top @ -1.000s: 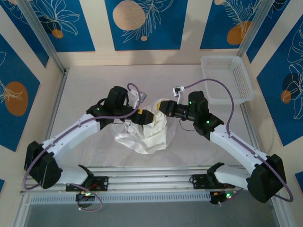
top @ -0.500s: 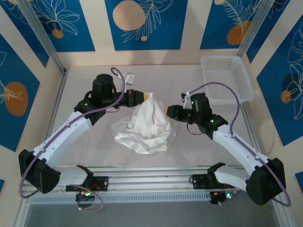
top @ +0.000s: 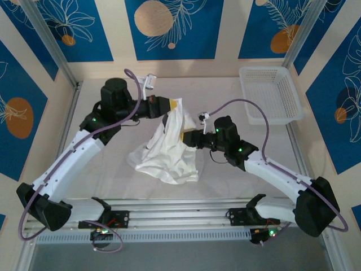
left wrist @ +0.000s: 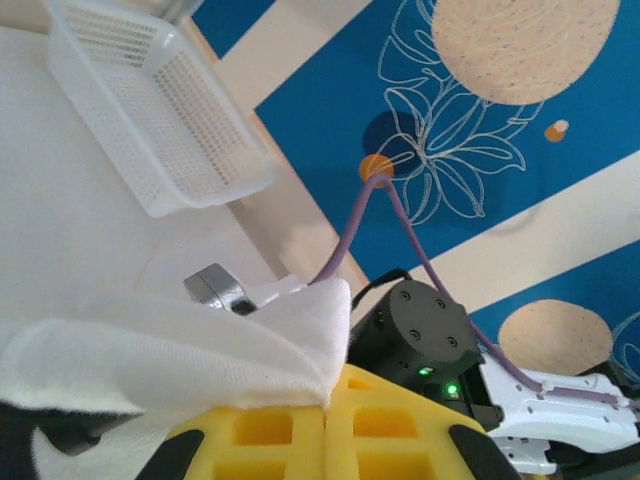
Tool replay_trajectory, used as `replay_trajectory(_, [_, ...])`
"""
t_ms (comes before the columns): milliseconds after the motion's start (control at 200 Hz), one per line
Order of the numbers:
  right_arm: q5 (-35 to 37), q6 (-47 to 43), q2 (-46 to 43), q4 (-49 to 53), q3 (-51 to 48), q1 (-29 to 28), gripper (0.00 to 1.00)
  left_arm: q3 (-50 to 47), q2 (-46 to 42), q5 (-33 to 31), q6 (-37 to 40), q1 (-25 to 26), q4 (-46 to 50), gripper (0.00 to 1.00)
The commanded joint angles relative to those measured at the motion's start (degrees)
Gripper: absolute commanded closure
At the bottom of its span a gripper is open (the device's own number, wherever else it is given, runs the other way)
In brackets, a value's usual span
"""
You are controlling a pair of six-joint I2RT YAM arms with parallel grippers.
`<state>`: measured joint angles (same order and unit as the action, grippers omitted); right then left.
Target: Fold the inside-out t-shirt
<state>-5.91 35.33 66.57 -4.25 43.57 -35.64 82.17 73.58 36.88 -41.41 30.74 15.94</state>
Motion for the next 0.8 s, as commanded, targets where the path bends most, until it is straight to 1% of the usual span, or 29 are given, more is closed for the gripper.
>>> replay_trajectory(0, [0.2,-0.9,-4.7,5.9,8.7,3.2,1.00,13.5,0.5,-6.0,7.9,-3.2,10.1,1.00])
replay_trajectory(40, [-4.1,-1.9,-7.1,7.1,12.9,4.3,1.00,17.8,1.3,-6.4,9.1,-4.9,12.6,1.00])
replay_trajectory(90, [-6.5,-3.2,-9.0,10.2,19.5,5.0,1.00,21.6,1.9,-6.3,10.1,-6.3,13.1,1.00])
replay_trajectory(125, [-6.4,-4.2,-9.6,13.4,24.9,5.2,1.00,23.6,2.2,-6.5,11.1,-6.7,13.1,1.00])
replay_trajectory(180, [-4.5,-4.0,-10.0,17.6,32.0,5.3,1.00,25.2,2.1,-6.8,12.5,-6.9,12.2,1.00])
replay_trajectory(245, [-3.7,-3.0,-10.4,18.2,35.5,5.2,1.00,24.6,1.5,-7.1,13.3,-6.9,10.5,1.00])
replay_trajectory(310, [-3.4,-2.3,-10.0,18.1,34.6,5.2,1.00,22.4,1.1,-7.9,12.5,-6.9,9.9,1.00])
replay_trajectory(375, [-3.8,-3.1,-8.5,19.6,30.5,5.2,1.00,17.9,0.6,-8.7,10.6,-6.8,9.6,1.00])
replay_trajectory(450, [-4.0,-4.3,-7.0,20.9,23.3,5.3,1.00,9.1,-1.5,-8.4,8.3,-6.9,6.3,1.00])
replay_trajectory(520, [-2.0,-2.4,-6.1,21.9,15.7,5.7,1.00,0.2,-3.7,-6.1,6.3,-6.8,0.9,1.00])
replay_trajectory(585, [-1.0,0.2,-5.5,22.9,10.1,6.3,0.92,-6.2,-4.7,-2.1,5.2,-6.7,-2.7,1.00])
replay_trajectory(635, [-1.8,1.2,-5.8,23.8,7.4,6.5,0.89,-9.1,-4.9,0.7,5.5,-6.2,-4.1,1.00])
replay_trajectory(675, [-3.0,1.7,-6.6,24.3,6.1,6.4,0.84,-11.2,-5.2,2.2,6.1,-5.6,-4.8,1.00])
replay_trajectory(715, [-4.0,1.6,-8.2,23.7,5.1,6.0,0.75,-12.8,-5.5,3.4,6.8,-4.8,-5.3,1.00])
replay_trajectory(795, [-4.9,-1.1,-12.1,20.6,3.9,4.6,0.54,-14.5,-5.8,5.3,7.9,-3.5,-6.3,1.00])
